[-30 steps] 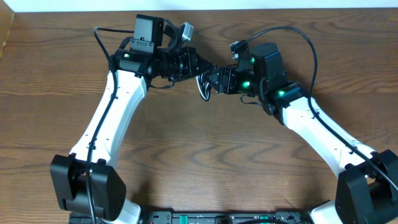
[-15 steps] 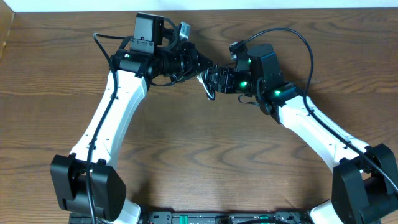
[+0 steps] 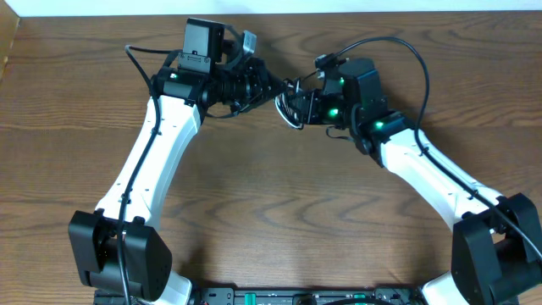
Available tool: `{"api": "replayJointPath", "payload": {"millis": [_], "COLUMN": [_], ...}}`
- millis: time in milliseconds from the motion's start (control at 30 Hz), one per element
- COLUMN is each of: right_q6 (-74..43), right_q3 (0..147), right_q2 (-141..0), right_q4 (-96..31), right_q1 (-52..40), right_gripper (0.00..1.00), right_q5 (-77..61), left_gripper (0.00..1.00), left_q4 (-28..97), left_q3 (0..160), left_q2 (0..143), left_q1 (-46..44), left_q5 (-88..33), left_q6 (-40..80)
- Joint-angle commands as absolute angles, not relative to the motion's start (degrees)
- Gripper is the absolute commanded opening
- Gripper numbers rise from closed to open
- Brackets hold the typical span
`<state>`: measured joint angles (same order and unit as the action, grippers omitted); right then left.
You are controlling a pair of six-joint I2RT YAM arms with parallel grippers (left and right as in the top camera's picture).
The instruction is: Untangle cables
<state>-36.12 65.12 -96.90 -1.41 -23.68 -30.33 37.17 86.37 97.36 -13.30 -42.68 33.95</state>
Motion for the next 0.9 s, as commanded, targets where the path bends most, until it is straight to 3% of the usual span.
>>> {"api": "replayJointPath", "payload": {"millis": [0,267,633,867], "right_q6": [-33.71,-33.36,-33.45,-29.78], "right_q3": [66.0,66.0,66.0,65.98], "right_q2": [-95.07,-91.13,-90.87,-90.87], "right_q4": [-1.32,-2.76,-6.81,-12.91], "right_q1": [-19.73,-9.91,-0.05,-0.62], "right_gripper": [0.01,0.01,0.01,0.01], "right_q5": [-33.67,-40.14,-44.51,-42.24], "left_gripper": [0.07,0.08,0.08,0.08], "left_q4": [40.45,49.63,52.47,51.7], "left_q3": [87.11,87.11,85.82,85.69], "left_q2": [96.66,96.66,96.66,96.73], "left_q1": [-13.34,-13.32,-13.32,-13.47], "left_q5": [-30.65,-14.33,-13.8,-16.43], "left_q6": [29.74,24.45,14.52,14.63]}}
